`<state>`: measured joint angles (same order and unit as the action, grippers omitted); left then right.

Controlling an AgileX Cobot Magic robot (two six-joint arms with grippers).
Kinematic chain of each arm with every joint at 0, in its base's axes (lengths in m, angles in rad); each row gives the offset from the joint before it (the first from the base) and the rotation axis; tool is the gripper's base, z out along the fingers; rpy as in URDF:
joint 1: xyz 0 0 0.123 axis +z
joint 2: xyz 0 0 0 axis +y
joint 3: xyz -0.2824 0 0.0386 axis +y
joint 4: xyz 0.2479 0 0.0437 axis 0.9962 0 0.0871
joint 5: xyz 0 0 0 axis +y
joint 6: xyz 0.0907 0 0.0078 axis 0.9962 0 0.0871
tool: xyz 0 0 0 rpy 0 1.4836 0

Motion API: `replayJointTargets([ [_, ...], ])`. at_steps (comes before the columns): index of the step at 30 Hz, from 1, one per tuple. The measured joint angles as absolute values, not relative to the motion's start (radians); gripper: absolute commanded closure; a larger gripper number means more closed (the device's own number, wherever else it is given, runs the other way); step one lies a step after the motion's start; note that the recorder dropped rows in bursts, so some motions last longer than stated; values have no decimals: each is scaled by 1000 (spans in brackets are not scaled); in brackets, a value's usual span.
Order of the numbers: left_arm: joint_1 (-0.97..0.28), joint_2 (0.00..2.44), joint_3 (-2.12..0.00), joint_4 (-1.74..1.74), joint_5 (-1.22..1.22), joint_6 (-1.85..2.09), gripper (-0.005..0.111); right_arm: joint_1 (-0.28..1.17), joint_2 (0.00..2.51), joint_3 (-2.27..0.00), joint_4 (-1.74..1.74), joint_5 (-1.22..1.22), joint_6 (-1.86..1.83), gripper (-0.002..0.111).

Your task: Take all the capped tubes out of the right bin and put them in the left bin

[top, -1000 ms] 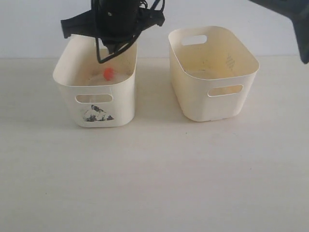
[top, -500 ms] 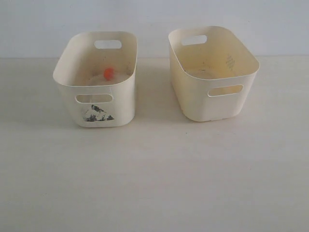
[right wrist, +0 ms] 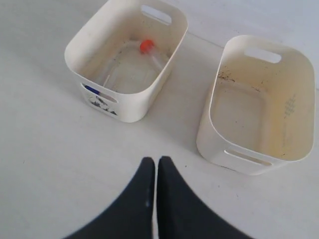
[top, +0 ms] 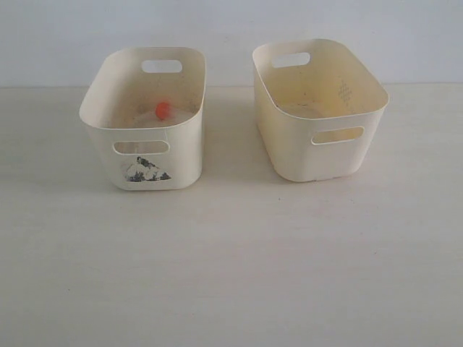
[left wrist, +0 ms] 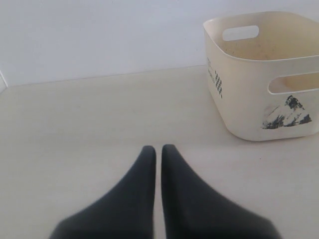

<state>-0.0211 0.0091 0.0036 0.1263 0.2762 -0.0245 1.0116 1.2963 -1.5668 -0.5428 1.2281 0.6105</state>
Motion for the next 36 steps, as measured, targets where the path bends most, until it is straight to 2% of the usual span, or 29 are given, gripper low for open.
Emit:
replayJointTargets([
  [10, -21, 9, 4, 126, 276, -24, 102, 1012, 1225, -1562, -651, 1226, 669, 107],
  [13, -21, 9, 4, 126, 276, -24, 102, 973, 1221, -1512, -711, 1208, 761, 107],
  [16, -21, 9, 4, 126, 276, -24, 102, 863, 1188, -1385, -702, 1068, 861, 107],
  [22, -21, 9, 4, 126, 276, -24, 102, 575, 1027, -968, -475, 545, 921, 107],
  [26, -21, 9, 4, 126, 276, -24, 102, 276, 749, -480, -380, 15, 950, 107],
  [28, -21, 9, 4, 126, 276, -24, 102, 145, 598, -274, -369, -127, 955, 107],
  [31, -21, 9, 4, 126, 276, -24, 102, 17, 394, -84, -366, -193, 921, 107],
  [36, -21, 9, 4, 126, 276, -24, 102, -13, 132, -5, -366, -173, 762, 107],
])
